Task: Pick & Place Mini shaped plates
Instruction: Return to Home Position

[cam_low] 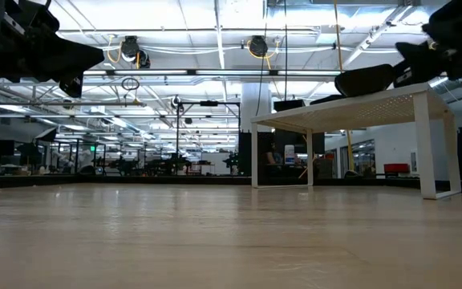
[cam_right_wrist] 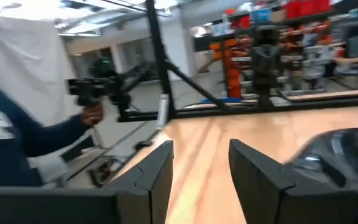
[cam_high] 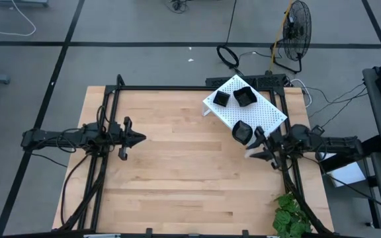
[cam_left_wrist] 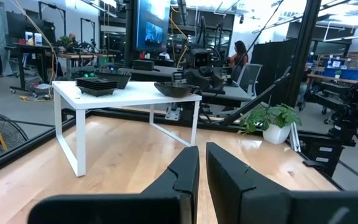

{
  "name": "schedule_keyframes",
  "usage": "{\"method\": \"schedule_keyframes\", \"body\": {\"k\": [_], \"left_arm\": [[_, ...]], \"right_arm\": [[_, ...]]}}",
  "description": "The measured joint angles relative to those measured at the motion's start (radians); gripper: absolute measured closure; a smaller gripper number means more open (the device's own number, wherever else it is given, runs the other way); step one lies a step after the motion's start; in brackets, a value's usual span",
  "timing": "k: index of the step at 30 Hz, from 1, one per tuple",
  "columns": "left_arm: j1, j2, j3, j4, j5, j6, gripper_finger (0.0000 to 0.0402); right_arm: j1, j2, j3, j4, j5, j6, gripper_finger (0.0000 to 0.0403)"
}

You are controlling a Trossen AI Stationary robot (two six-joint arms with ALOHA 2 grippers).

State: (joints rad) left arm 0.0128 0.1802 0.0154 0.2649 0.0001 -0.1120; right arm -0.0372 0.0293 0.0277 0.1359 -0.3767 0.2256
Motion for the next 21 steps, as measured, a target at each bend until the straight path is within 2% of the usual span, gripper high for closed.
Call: {"method": "schedule_keyframes", "body": {"k": [3,12,18,21], "left_arm": [[0.0,0.0,0.0,0.0,-0.001,-0.003,0.0371],[0.0,0.001,0.0,0.0,-0.001,-0.002,0.0371],[0.0,0.002,0.0,-0.006,-0.001,0.004,0.0371],[0.0,0.002,0.0,-0.006,-0.001,0.003,0.0371]], "right_arm": [[0.0,0.017,-0.001,0.004,0.041,-0.013,0.026],[0.0,0.024,-0.001,0.025,0.03,-0.023,0.026],[0.007,0.024,-0.001,0.118,-0.14,0.048,0.0259],[0.06,0.024,-0.002,0.164,-0.137,0.058,0.0257]]}}
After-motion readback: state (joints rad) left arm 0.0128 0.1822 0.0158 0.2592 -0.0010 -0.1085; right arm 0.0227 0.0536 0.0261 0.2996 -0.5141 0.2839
